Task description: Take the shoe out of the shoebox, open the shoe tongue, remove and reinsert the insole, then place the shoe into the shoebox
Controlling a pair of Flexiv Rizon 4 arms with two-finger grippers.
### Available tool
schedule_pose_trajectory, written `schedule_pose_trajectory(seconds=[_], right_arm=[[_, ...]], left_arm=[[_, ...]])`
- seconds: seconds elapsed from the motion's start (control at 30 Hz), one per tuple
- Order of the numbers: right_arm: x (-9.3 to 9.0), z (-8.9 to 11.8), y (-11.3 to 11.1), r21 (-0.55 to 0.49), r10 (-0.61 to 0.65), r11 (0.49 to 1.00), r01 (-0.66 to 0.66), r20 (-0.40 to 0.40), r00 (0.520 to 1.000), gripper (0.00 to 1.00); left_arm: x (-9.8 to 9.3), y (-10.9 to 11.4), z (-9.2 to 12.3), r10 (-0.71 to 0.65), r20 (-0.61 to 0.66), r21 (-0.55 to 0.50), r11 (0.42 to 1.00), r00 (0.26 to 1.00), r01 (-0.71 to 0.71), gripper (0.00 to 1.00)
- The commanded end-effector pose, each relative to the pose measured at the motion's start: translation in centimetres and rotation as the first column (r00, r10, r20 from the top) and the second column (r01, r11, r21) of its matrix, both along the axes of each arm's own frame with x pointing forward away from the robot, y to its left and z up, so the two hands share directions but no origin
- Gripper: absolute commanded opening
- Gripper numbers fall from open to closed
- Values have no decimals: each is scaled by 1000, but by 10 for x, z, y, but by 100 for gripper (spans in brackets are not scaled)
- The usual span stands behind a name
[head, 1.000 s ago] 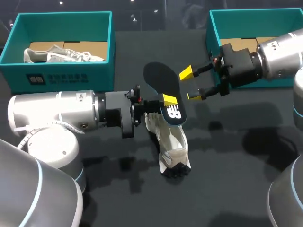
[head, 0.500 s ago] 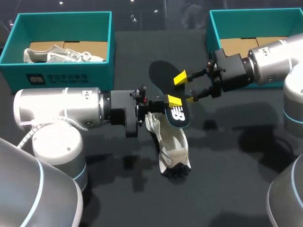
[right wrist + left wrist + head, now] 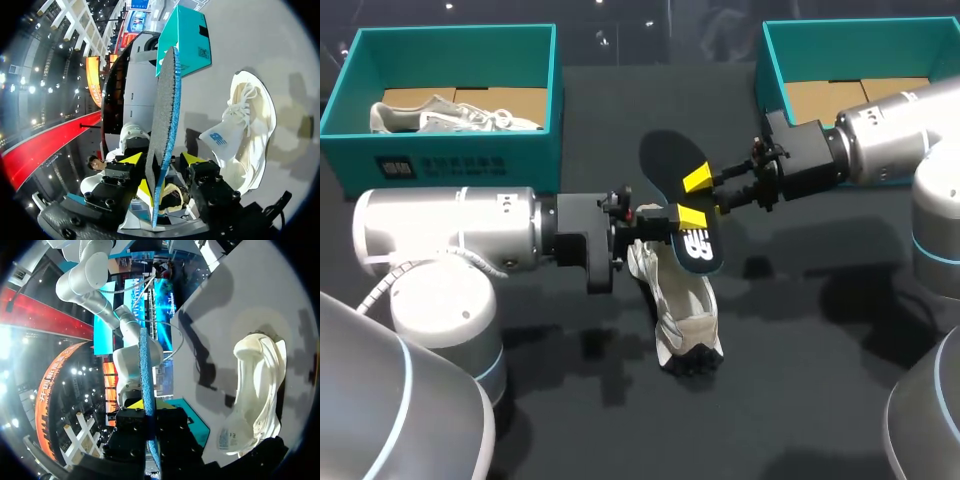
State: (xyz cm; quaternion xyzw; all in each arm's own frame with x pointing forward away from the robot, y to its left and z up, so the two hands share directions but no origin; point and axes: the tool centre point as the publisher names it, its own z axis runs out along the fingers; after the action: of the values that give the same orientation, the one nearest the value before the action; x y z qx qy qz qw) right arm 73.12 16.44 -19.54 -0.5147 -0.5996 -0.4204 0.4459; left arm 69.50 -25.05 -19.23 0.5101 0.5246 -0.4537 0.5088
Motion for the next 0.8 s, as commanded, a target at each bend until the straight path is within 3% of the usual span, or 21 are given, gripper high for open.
schedule_pose_trajectory(seconds=[0.03, 0.53, 0.67, 0.73, 0.8], right_arm=[[2, 1, 7, -2, 4, 1000, -4, -11, 1000, 44], [-1, -1, 15, 53, 24, 998, -24, -16, 1000, 33], [-1, -2, 15, 61, 26, 998, -26, -12, 1000, 23], [-1, -3, 16, 63, 27, 998, -26, -11, 1000, 0], [0, -3, 16, 65, 29, 998, -28, -10, 1000, 0]], left_arm=[[-1, -2, -2, 1, 3, -4, 1000, 1000, -1, 0], [0, -4, -2, 2, 18, -11, 1000, 1000, -2, 0], [-1, -4, -3, 2, 15, -12, 1000, 1000, -2, 0], [-1, -4, -3, -1, 10, -10, 1000, 1000, 1, 0], [-2, -3, -3, -3, 0, -8, 1000, 1000, 3, 0]])
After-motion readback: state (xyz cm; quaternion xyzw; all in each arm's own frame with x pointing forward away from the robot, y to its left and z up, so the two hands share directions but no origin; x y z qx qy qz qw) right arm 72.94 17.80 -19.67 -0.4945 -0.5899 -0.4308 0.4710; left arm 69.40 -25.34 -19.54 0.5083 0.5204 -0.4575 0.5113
